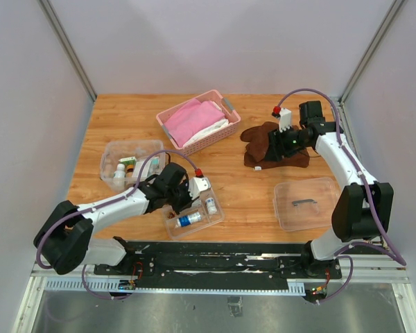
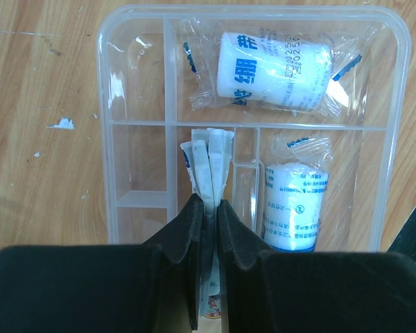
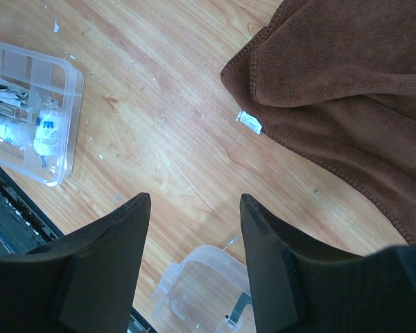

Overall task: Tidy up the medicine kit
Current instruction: Place the medical item at the medicine box compartment.

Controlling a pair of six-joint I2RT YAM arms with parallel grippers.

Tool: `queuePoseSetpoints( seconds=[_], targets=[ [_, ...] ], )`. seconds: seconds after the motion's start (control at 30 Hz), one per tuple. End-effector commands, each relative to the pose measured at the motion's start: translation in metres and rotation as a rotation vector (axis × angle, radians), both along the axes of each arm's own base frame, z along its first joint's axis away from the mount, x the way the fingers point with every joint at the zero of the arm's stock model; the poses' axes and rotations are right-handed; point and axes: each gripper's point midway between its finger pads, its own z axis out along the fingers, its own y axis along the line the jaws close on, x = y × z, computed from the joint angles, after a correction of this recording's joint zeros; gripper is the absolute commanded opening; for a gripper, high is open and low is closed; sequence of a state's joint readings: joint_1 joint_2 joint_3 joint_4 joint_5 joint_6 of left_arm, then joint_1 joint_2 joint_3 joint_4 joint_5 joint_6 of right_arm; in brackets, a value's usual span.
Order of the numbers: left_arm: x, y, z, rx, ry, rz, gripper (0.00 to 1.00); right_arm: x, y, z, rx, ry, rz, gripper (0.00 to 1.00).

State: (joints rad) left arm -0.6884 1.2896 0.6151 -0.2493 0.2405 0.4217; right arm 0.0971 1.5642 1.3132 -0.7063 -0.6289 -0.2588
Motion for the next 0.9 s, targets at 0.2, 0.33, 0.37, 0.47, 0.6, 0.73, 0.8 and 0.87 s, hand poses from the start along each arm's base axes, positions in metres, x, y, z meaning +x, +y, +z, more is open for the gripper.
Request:
queuePoseSetpoints(
  seconds=[0.2,0.33,0.37,0.47,0.6,0.73,0.8,0.87],
  targets=[
    [0.004,-0.007,0.004,-0.032,-0.010,-0.004,0.24,-0.002,0.000,-0.004,0.012,0.029,0.006,0.56],
    [0.002,-0.006,0.003,-0.025,-0.003,-0.007,0.29,-0.001,-0.001,-0.004,0.009,0.029,0.006,0.56],
    [0.002,-0.005,0.002,-0.024,-0.002,-0.005,0.30,-0.001,-0.001,-0.004,0.009,0.028,0.007,0.56],
    [0.001,-0.004,0.003,-0.023,-0.004,-0.006,0.33,-0.002,-0.001,-0.004,0.007,0.031,0.006,0.55],
    [0.001,-0.004,0.008,-0.032,-0.013,-0.007,0.37,-0.001,-0.001,-0.005,0.006,0.032,0.006,0.55],
    [0.000,-0.003,0.012,-0.038,-0.022,-0.009,0.37,-0.001,-0.001,-0.005,0.005,0.033,0.004,0.55],
    [0.000,-0.003,0.014,-0.039,-0.026,-0.009,0.37,-0.001,-0.001,-0.005,0.004,0.030,0.004,0.55],
    [0.000,-0.003,0.016,-0.043,-0.031,-0.009,0.37,-0.001,-0.001,-0.005,0.004,0.029,0.005,0.55]
  ],
)
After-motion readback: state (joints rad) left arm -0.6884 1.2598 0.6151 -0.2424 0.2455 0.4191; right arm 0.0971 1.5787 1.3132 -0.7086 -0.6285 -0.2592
